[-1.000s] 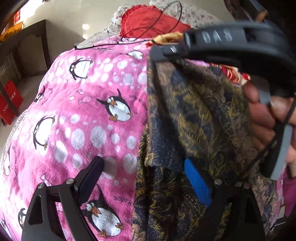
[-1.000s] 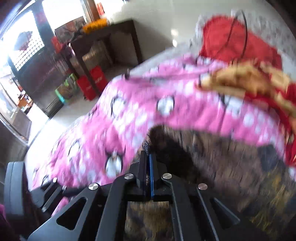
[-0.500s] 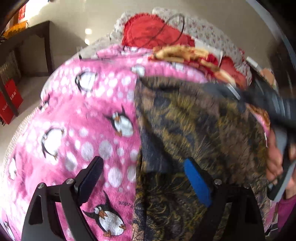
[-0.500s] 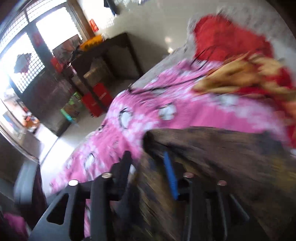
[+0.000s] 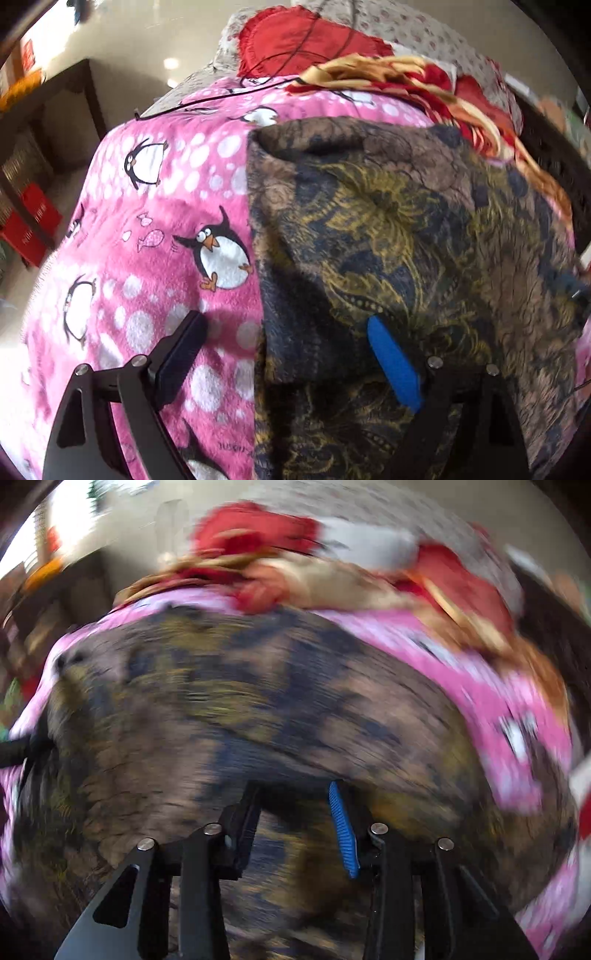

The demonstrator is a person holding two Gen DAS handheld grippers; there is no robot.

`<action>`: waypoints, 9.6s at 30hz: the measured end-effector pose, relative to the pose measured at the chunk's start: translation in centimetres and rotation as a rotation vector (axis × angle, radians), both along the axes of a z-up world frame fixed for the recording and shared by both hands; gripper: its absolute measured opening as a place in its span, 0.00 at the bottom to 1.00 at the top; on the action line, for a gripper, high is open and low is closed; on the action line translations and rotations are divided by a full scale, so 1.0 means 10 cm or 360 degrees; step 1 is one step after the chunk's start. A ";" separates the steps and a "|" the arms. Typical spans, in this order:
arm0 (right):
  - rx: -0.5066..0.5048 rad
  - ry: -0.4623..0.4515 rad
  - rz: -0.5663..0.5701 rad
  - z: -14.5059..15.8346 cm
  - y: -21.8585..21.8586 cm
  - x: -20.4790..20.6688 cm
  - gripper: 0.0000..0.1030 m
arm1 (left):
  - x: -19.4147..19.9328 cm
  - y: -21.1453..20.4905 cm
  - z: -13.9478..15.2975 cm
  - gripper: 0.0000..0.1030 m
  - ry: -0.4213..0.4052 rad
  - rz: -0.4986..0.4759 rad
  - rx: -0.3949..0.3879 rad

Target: Fold small clothes

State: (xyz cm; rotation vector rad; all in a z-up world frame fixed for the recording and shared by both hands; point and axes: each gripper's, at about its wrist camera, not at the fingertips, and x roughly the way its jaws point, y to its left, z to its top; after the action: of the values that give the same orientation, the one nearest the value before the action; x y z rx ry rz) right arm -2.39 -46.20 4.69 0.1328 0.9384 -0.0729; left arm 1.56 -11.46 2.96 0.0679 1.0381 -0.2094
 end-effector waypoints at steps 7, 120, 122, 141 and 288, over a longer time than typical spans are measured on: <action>-0.0012 -0.0135 -0.0134 0.15 -0.38 -0.46 0.33 | -0.21 0.00 0.23 0.89 -0.0028 0.0047 -0.0155; 0.0365 -0.0035 0.0456 0.59 0.39 -0.47 0.31 | -0.32 0.12 0.45 0.90 -0.0191 -0.0010 -0.0324; 0.0373 -0.0018 0.0387 0.57 0.23 -0.56 0.31 | -0.23 -0.01 0.39 0.90 -0.0154 -0.0039 -0.0321; 0.0220 -0.0108 -0.0175 0.50 -0.67 -0.70 0.42 | -0.04 -0.14 0.61 0.08 -0.0157 -0.0186 -0.0163; -0.0406 0.0167 -0.0080 -0.03 0.34 -3.46 0.26 | -2.69 1.39 0.53 0.85 0.0144 0.0138 -0.0247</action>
State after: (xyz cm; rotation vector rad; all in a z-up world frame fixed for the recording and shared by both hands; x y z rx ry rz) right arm -36.96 -42.79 4.35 -0.0846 1.0221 -0.2467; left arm -25.29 2.43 8.24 -0.1281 1.1090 -0.2150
